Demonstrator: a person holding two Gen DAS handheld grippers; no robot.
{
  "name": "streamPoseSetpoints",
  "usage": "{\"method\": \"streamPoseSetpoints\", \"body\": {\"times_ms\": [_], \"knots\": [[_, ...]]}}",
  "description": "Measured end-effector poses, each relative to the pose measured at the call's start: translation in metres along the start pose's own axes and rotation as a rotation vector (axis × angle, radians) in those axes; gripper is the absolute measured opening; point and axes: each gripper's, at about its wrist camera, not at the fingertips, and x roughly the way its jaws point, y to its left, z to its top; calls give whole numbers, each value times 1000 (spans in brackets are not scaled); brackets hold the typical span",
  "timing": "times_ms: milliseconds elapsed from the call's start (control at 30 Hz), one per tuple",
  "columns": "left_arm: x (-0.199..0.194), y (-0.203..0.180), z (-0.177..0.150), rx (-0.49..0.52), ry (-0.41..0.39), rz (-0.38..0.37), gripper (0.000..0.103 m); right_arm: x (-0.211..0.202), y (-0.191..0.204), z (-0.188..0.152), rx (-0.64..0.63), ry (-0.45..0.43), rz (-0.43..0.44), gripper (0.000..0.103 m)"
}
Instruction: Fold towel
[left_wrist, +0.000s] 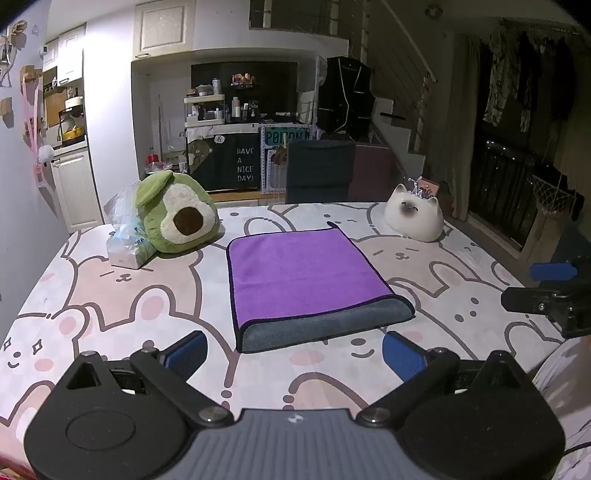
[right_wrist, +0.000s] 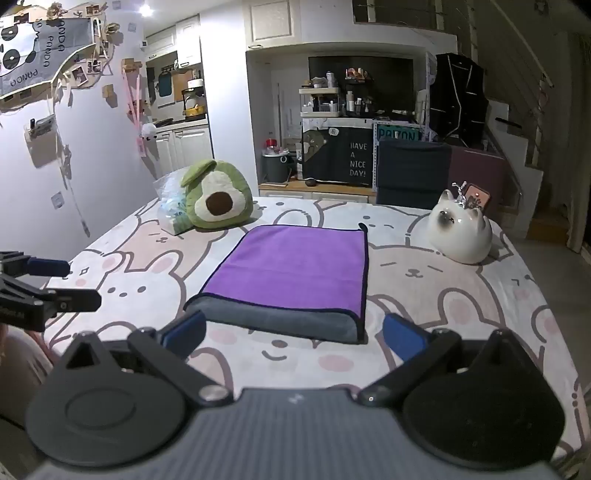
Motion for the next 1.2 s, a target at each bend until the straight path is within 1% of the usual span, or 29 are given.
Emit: {"method": "streamPoseSetpoints", "body": {"times_ms": [467, 500, 1200], "knots": [[0, 0, 0, -4, -1, -3, 100, -2, 4, 0, -4, 1, -4, 103], [0, 0, 0, -4, -1, -3, 100, 0, 0, 0, -4, 3, -2, 103], [0, 0, 0, -7, -3, -6, 100, 0, 1, 0, -4, 5, -3, 103]]}}
